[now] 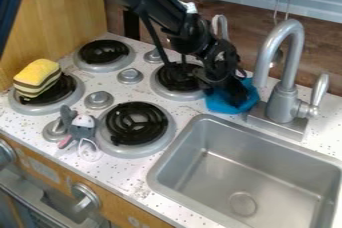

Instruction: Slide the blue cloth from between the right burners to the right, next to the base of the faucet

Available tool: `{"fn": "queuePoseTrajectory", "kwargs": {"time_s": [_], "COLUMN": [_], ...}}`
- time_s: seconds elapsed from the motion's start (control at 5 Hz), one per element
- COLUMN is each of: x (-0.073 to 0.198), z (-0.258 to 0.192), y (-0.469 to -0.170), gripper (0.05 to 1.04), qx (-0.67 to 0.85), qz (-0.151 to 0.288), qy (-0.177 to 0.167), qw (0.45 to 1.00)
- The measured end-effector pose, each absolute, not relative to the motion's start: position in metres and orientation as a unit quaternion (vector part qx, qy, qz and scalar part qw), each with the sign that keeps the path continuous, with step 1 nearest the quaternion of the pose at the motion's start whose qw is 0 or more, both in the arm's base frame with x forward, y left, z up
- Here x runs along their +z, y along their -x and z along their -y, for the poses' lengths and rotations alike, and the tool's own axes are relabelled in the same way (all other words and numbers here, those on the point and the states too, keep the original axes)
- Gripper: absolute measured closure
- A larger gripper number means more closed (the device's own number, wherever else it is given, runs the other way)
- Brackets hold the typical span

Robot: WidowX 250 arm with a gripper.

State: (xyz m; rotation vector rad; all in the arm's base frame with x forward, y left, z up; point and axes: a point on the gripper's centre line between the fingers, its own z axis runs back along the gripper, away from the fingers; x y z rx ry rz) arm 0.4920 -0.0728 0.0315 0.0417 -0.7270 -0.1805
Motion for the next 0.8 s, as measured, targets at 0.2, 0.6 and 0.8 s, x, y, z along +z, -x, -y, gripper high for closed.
{"fn": "queuePoseTrajectory", "kwargs": {"time_s": [0.2, 0.6, 0.8], "x": [0.062, 0.102, 0.112], "z": [0.058, 0.043, 0.032], "y": [-0.487, -0.463, -0.44], "gripper": [0.083, 0.083, 0.083], "qx": [-0.074, -0.054, -0.057], "qz": [0.382, 0.398, 0.4], "qy": [-0.024, -0.008, -0.034], "qw": [0.921, 0.916, 0.914]}}
